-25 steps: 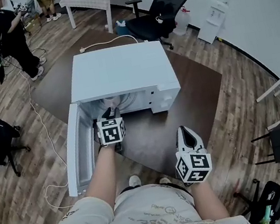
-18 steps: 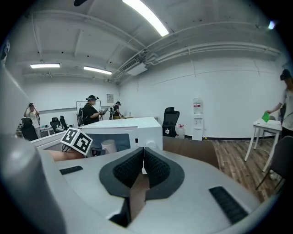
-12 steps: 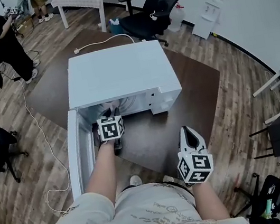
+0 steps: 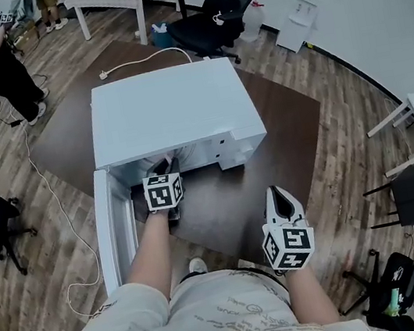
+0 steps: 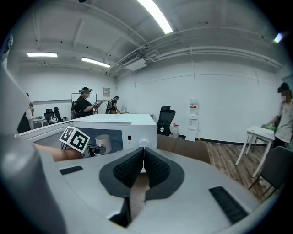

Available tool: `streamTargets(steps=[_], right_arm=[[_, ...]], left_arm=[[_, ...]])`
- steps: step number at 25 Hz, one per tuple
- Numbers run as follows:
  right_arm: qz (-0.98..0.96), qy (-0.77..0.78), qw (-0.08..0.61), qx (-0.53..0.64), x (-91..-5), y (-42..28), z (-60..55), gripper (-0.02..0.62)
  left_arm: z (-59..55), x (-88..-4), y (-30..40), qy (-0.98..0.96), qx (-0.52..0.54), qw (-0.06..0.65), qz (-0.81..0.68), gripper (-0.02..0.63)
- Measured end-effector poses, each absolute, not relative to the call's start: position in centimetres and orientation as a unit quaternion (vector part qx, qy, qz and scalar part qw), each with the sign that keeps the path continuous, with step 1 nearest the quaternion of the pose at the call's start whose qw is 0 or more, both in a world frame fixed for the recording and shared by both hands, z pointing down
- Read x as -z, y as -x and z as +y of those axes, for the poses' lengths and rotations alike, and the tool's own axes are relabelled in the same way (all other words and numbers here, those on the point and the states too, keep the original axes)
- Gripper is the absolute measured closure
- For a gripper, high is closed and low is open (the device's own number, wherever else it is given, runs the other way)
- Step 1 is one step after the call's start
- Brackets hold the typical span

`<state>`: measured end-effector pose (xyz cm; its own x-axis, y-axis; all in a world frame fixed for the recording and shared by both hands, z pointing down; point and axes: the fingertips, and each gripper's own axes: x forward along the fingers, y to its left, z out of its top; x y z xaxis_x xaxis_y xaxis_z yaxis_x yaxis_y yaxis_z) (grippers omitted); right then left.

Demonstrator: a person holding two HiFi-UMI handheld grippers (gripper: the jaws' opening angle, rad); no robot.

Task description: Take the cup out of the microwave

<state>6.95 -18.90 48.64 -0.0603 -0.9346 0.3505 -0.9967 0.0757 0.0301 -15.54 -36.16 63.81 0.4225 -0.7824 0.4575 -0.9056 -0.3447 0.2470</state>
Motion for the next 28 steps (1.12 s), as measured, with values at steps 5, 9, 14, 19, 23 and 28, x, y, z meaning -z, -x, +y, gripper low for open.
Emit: streamTargets(steps=[5, 9, 14, 19, 23, 28], right_arm=[[-0.707, -0.679, 0.173, -0.098, -49.3, -7.4, -19.1, 0.578], [-0.703, -0.682, 0.180, -0.093, -49.3, -7.5, -19.2, 0.578], [-0.698, -0.686, 0.186, -0.087, -49.2, -7.6, -19.2, 0.578], [-0.698, -0.686, 0.183, -0.089, -49.2, -7.6, -18.6, 0.578], [-0.701, -0.684, 0.181, -0.089, -49.4, -7.4, -18.1, 0.578], [-0.708, -0.678, 0.174, -0.090, -49.6, -7.1, -17.3, 0.578]], left_arm=[[-36.6, -64.5, 14.2, -0.824, -0.154, 0.202, -0.507, 0.512], [-37.0, -64.4, 13.4, -0.833, -0.163, 0.173, -0.499, 0.522], [-36.8, -63.8, 12.8, -0.839, -0.190, 0.105, -0.500, 0.561], [-35.6, -63.4, 12.0, -0.842, -0.198, 0.079, -0.495, 0.565], [-34.4, -63.0, 11.6, -0.845, -0.197, 0.075, -0.492, 0.565], [-32.9, -61.9, 11.6, -0.843, -0.187, 0.080, -0.498, 0.561]])
